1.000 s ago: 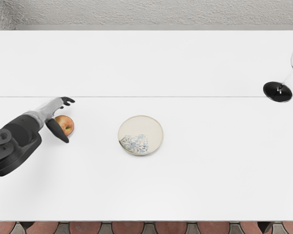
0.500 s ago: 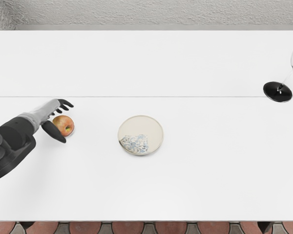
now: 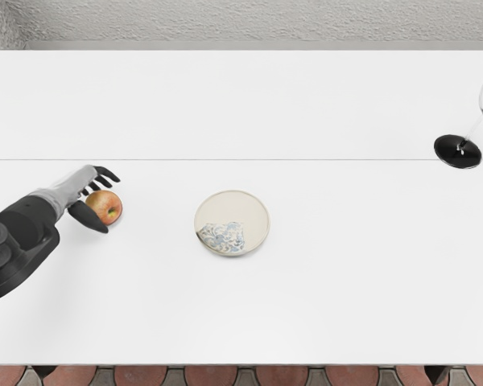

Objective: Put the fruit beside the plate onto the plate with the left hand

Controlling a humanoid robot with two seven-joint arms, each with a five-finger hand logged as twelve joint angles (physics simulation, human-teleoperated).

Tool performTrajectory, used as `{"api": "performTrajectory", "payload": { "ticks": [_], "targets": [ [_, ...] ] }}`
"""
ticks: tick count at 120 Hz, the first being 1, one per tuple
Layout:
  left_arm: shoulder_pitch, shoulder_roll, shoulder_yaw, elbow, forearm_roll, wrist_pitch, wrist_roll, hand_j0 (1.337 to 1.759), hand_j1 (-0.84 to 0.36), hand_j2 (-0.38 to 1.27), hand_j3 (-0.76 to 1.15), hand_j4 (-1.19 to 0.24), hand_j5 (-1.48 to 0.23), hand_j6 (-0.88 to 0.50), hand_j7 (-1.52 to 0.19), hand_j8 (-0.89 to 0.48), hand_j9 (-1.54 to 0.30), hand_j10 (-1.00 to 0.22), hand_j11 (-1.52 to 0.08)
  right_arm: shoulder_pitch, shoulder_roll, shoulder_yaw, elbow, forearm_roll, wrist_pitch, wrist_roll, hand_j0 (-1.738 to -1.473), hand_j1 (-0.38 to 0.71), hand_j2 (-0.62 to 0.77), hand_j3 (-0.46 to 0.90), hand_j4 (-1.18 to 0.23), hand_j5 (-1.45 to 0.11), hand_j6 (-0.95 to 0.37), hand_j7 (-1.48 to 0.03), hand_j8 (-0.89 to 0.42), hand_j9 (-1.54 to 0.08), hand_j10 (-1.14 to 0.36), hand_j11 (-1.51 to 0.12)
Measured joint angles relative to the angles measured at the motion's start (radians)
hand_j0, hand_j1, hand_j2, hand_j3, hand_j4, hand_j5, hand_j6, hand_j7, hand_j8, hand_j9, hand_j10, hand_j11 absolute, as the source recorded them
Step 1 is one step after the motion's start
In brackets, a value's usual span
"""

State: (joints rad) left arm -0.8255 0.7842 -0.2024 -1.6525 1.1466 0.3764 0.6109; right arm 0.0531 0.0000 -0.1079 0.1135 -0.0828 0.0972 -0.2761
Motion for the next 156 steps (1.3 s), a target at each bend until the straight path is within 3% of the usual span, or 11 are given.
{"api": "performTrajectory", "payload": {
  "ticks": [58, 84, 131, 156],
  "targets": [
    [0.01, -0.011, 0.0, 0.014, -0.001, 0.004, 0.0, 1.658, -0.17, 0.13, 0.0, -0.45, -0.59, -0.44, -0.59, -0.44, -0.59, -0.45, -0.59, 0.001, 0.0, 0.0, 0.0, 0.0, -0.002, 0.0, -1.658, -0.35, 0.0, 0.0, 0.0, 0.0, 0.0, 0.0, 0.0, 0.0, 0.0, 0.0],
    [0.013, -0.02, 0.0, 0.014, 0.002, 0.005, 0.001, 1.656, -0.18, 0.12, 0.0, -0.52, -0.64, -0.4, -0.66, -0.39, -0.66, -0.51, -0.66, 0.001, 0.0, 0.0, 0.0, 0.0, -0.002, 0.0, -1.658, -0.35, 0.0, 0.0, 0.0, 0.0, 0.0, 0.0, 0.0, 0.0, 0.0, 0.0],
    [0.01, -0.025, -0.003, 0.013, -0.007, 0.003, 0.001, 1.654, -0.23, 0.29, 0.0, -0.55, -0.77, -0.37, -0.77, -0.35, -0.78, -0.58, -0.78, 0.001, 0.0, 0.0, -0.001, 0.0, -0.002, 0.0, -1.658, -0.35, 0.0, 0.0, 0.0, 0.0, 0.0, 0.0, 0.0, 0.0, 0.0, 0.0],
    [-0.013, -0.026, -0.011, 0.007, -0.012, 0.003, 0.001, 1.654, -0.19, 0.24, 0.0, -0.57, -0.81, -0.38, -0.81, -0.36, -0.81, -0.59, -0.81, 0.004, 0.0, 0.0, -0.002, 0.0, -0.002, 0.0, -1.658, -0.35, 0.0, 0.0, 0.0, 0.0, 0.0, 0.0, 0.0, 0.0, 0.0, 0.0]
  ]
}}
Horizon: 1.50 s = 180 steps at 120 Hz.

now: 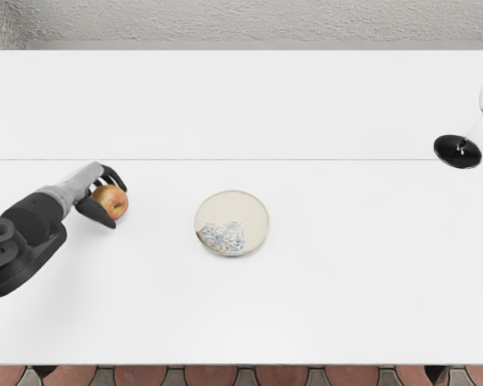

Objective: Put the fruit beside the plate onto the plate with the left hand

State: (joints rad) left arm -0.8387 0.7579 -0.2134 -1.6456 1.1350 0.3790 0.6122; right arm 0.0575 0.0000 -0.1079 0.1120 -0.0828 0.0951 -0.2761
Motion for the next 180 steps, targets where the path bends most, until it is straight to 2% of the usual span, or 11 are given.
{"api": "performTrajectory", "payload": {
  "ticks": [7, 28, 65, 78, 103, 115, 136, 170, 180],
  "targets": [
    [-0.014, 0.004, -0.002, -0.007, 0.0, 0.0, 0.0, 1.653, -0.19, 0.27, 0.0, -0.57, -0.81, -0.38, -0.81, -0.36, -0.81, -0.59, -0.81, 0.002, 0.0, 0.0, 0.0, 0.0, 0.0, 0.0, -1.658, -0.35, 0.0, 0.0, 0.0, 0.0, 0.0, 0.0, 0.0, 0.0, 0.0, 0.0],
    [-0.065, 0.032, -0.006, -0.038, -0.018, -0.003, -0.001, 1.653, -0.17, 0.2, 0.0, -0.59, -0.82, -0.39, -0.82, -0.37, -0.82, -0.59, -0.82, 0.003, 0.0, -0.001, 0.0, 0.0, 0.0, 0.0, -1.658, -0.35, 0.0, 0.0, 0.0, 0.0, 0.0, 0.0, 0.0, 0.0, 0.0, 0.0],
    [-0.178, 0.029, -0.009, -0.067, -0.054, -0.034, 0.0, 1.653, -0.17, 0.24, 0.0, -0.6, -0.83, -0.4, -0.83, -0.37, -0.82, -0.6, -0.82, 0.004, 0.0, -0.002, 0.0, -0.001, 0.0, 0.0, -1.658, -0.35, 0.0, 0.0, 0.0, 0.0, 0.0, 0.0, 0.0, 0.0, 0.0, 0.0],
    [-0.218, -0.022, -0.009, -0.07, -0.06, -0.056, 0.0, 1.653, -0.2, 0.29, 0.0, -0.58, -0.83, -0.38, -0.83, -0.35, -0.82, -0.58, -0.82, 0.004, 0.0, -0.002, 0.0, -0.001, 0.0, 0.0, -1.658, -0.35, 0.0, 0.0, 0.0, 0.0, 0.0, 0.0, 0.0, 0.0, 0.0, 0.0],
    [-0.257, -0.181, -0.009, -0.072, -0.078, -0.086, -0.001, 1.653, -0.15, 0.2, 0.0, -0.61, -0.84, -0.41, -0.83, -0.39, -0.82, -0.59, -0.82, 0.004, 0.0, -0.002, 0.0, -0.002, 0.0, 0.0, -1.658, -0.35, 0.0, 0.0, 0.0, 0.0, 0.0, 0.0, 0.0, 0.0, 0.0, 0.0],
    [-0.258, -0.24, -0.009, -0.072, -0.092, -0.091, 0.0, 1.654, -0.19, 0.28, 0.0, -0.59, -0.83, -0.38, -0.83, -0.36, -0.82, -0.58, -0.82, 0.004, 0.0, -0.002, 0.0, -0.002, 0.0, 0.0, -1.658, -0.35, 0.0, 0.0, 0.0, 0.0, 0.0, 0.0, 0.0, 0.0, 0.0, 0.0],
    [-0.249, -0.33, -0.004, -0.066, -0.1, -0.093, -0.001, 1.653, -0.19, 0.25, 0.0, -0.58, -0.84, -0.38, -0.83, -0.36, -0.83, -0.57, -0.83, 0.004, 0.0, -0.002, 0.0, -0.002, 0.0, 0.0, -1.658, -0.35, 0.0, 0.0, 0.0, 0.0, 0.0, 0.0, 0.0, 0.0, 0.0, 0.0],
    [-0.212, -0.339, 0.008, -0.054, -0.093, -0.088, -0.001, 1.651, -0.2, 0.26, 0.0, -0.56, -0.87, -0.36, -0.87, -0.33, -0.87, -0.54, -0.87, 0.004, 0.0, -0.003, 0.0, -0.002, 0.0, 0.0, -1.658, -0.35, 0.0, 0.0, 0.0, 0.0, 0.0, 0.0, 0.0, 0.0, 0.0, 0.0],
    [-0.199, -0.353, 0.004, -0.051, -0.094, -0.074, -0.001, 1.653, -0.16, 0.2, 0.0, -0.51, -0.75, -0.36, -0.75, -0.34, -0.75, -0.49, -0.75, 0.004, 0.0, -0.002, 0.0, -0.002, 0.0, 0.0, -1.658, -0.35, 0.0, 0.0, 0.0, 0.0, 0.0, 0.0, 0.0, 0.0, 0.0, 0.0]
  ]
}}
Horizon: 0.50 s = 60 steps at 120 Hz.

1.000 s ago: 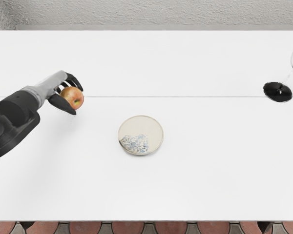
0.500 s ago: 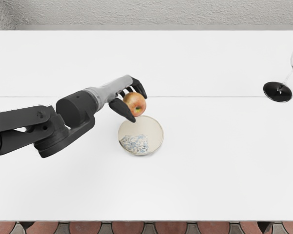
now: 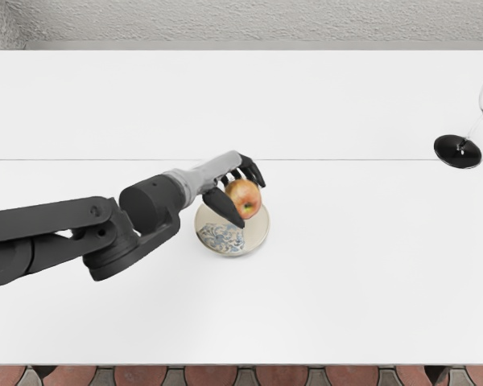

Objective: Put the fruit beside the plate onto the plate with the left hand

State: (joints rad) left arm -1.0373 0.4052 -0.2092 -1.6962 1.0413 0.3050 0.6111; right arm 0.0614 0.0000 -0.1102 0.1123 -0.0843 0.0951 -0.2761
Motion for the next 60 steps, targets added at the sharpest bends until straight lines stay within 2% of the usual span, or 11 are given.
{"api": "performTrajectory", "payload": {
  "ticks": [14, 35, 41, 53, 60],
  "targets": [
    [0.0, -0.008, -0.005, 0.002, -0.001, 0.015, 0.0, 1.655, -0.08, 0.15, 0.0, -0.41, -0.58, -0.33, -0.58, -0.32, -0.59, -0.4, -0.59, 0.0, 0.0, 0.001, 0.0, 0.0, 0.0, 0.0, -1.658, -0.35, 0.0, 0.0, 0.0, 0.0, 0.0, 0.0, 0.0, 0.0, 0.0, 0.0],
    [-0.002, -0.006, -0.007, -0.001, -0.002, 0.03, 0.0, 1.657, -0.02, 0.1, 0.0, -0.34, -0.46, -0.3, -0.45, -0.29, -0.46, -0.33, -0.46, 0.0, 0.0, 0.001, 0.0, 0.0, 0.0, 0.0, -1.658, -0.35, 0.0, 0.0, 0.0, 0.0, 0.0, 0.0, 0.0, 0.0, 0.0, 0.0],
    [-0.003, -0.008, -0.017, -0.008, -0.01, 0.032, 0.0, 1.657, 0.03, 0.08, 0.0, -0.29, -0.39, -0.26, -0.39, -0.26, -0.39, -0.29, -0.39, 0.0, 0.0, 0.001, 0.0, 0.0, 0.0, 0.0, -1.658, -0.35, 0.0, 0.0, 0.0, 0.0, 0.0, 0.0, 0.0, 0.0, 0.0, 0.0],
    [-0.053, -0.03, -0.073, -0.037, -0.123, -0.001, 0.0, 1.657, 0.14, 0.05, 0.0, -0.19, -0.25, -0.17, -0.25, -0.17, -0.25, -0.18, -0.25, 0.0, 0.0, 0.001, 0.001, 0.0, 0.0, 0.0, -1.658, -0.35, 0.0, 0.0, 0.0, 0.0, 0.0, 0.0, 0.0, 0.0, 0.0, 0.0],
    [-0.05, -0.02, -0.141, -0.045, -0.243, -0.069, 0.0, 1.658, 0.19, 0.04, 0.0, -0.15, -0.2, -0.13, -0.2, -0.13, -0.2, -0.14, -0.2, 0.0, 0.0, 0.001, 0.001, 0.0, 0.0, 0.0, -1.658, -0.35, 0.0, 0.0, 0.0, 0.0, 0.0, 0.0, 0.0, 0.0, 0.0, 0.0]
  ]
}}
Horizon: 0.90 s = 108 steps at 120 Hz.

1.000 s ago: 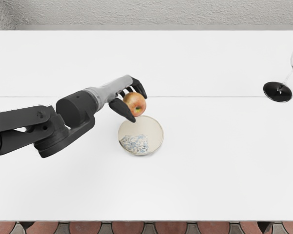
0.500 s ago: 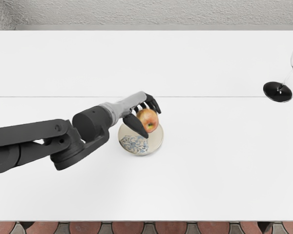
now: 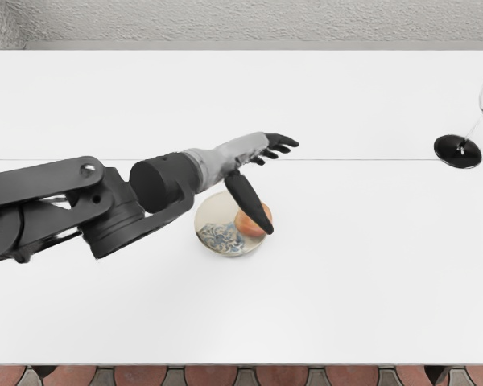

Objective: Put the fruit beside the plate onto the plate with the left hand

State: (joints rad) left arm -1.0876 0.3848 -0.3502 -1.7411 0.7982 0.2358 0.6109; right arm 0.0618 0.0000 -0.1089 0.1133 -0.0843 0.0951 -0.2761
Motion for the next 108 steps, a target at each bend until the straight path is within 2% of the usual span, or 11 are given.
{"api": "performTrajectory", "payload": {
  "ticks": [9, 19, 28, 38, 47, 58, 91, 108],
  "targets": [
    [0.003, 0.038, -0.094, -0.006, -0.176, -0.121, 0.0, 1.658, 0.23, 0.03, 0.0, -0.11, -0.15, -0.1, -0.15, -0.1, -0.15, -0.11, -0.15, 0.001, 0.0, 0.0, 0.0, 0.0, 0.001, 0.0, -1.658, -0.35, 0.0, 0.0, 0.0, 0.0, 0.0, 0.0, 0.0, 0.0, 0.0, 0.0],
    [0.026, 0.177, -0.202, -0.008, -0.435, -0.325, 0.0, 1.658, 0.26, 0.02, 0.0, -0.08, -0.11, -0.08, -0.11, -0.07, -0.11, -0.08, -0.11, 0.001, 0.0, 0.0, 0.001, 0.0, 0.002, 0.0, -1.658, -0.35, 0.0, 0.0, 0.0, 0.0, 0.0, 0.0, 0.0, 0.0, 0.0, 0.0],
    [0.12, 0.314, -0.278, -0.009, -0.67, -0.526, 0.0, 1.658, 0.28, 0.02, 0.0, -0.06, -0.08, -0.06, -0.08, -0.06, -0.08, -0.06, -0.08, 0.002, 0.0, 0.001, 0.002, 0.001, 0.004, 0.0, -1.658, -0.35, 0.0, 0.0, 0.0, 0.0, 0.0, 0.0, 0.0, 0.0, 0.0, 0.0],
    [0.184, 0.472, -0.331, -0.009, -0.927, -0.698, 0.0, 1.658, 0.29, 0.01, 0.0, -0.05, -0.07, -0.05, -0.07, -0.05, -0.07, -0.05, -0.07, 0.002, 0.0, 0.002, 0.003, 0.002, 0.006, 0.0, -1.658, -0.35, 0.0, 0.0, 0.0, 0.0, 0.0, 0.0, 0.0, 0.0, 0.0, 0.0],
    [0.22, 0.511, -0.355, -0.006, -1.069, -0.774, 0.0, 1.658, 0.3, 0.01, 0.0, -0.04, -0.06, -0.04, -0.06, -0.04, -0.06, -0.04, -0.06, 0.001, 0.0, 0.003, 0.003, 0.003, 0.007, 0.0, -1.658, -0.35, 0.0, 0.0, 0.0, 0.0, 0.0, 0.0, 0.0, 0.0, 0.0, 0.0],
    [0.233, 0.687, -0.365, -0.003, -1.145, -0.817, 0.0, 1.658, 0.31, 0.01, 0.0, -0.04, -0.05, -0.03, -0.05, -0.03, -0.05, -0.04, -0.05, 0.001, 0.0, 0.002, 0.005, 0.002, 0.007, 0.0, -1.658, -0.35, 0.0, 0.0, 0.0, 0.0, 0.0, 0.0, 0.0, 0.0, 0.0, 0.0],
    [0.249, 0.749, -0.352, 0.002, -1.195, -0.845, 0.0, 1.658, 0.32, 0.0, 0.0, -0.02, -0.03, -0.02, -0.03, -0.02, -0.03, -0.02, -0.03, 0.001, 0.0, 0.002, 0.008, 0.002, 0.008, 0.0, -1.658, -0.35, 0.0, 0.0, 0.0, 0.0, 0.0, 0.0, 0.0, 0.0, 0.0, 0.0],
    [0.255, 0.817, -0.352, 0.003, -1.2, -0.847, 0.0, 1.658, 0.33, 0.0, 0.0, -0.02, -0.02, -0.02, -0.02, -0.02, -0.02, -0.02, -0.02, 0.001, 0.0, 0.002, 0.008, 0.002, 0.008, 0.0, -1.658, -0.35, 0.0, 0.0, 0.0, 0.0, 0.0, 0.0, 0.0, 0.0, 0.0, 0.0]
  ]
}}
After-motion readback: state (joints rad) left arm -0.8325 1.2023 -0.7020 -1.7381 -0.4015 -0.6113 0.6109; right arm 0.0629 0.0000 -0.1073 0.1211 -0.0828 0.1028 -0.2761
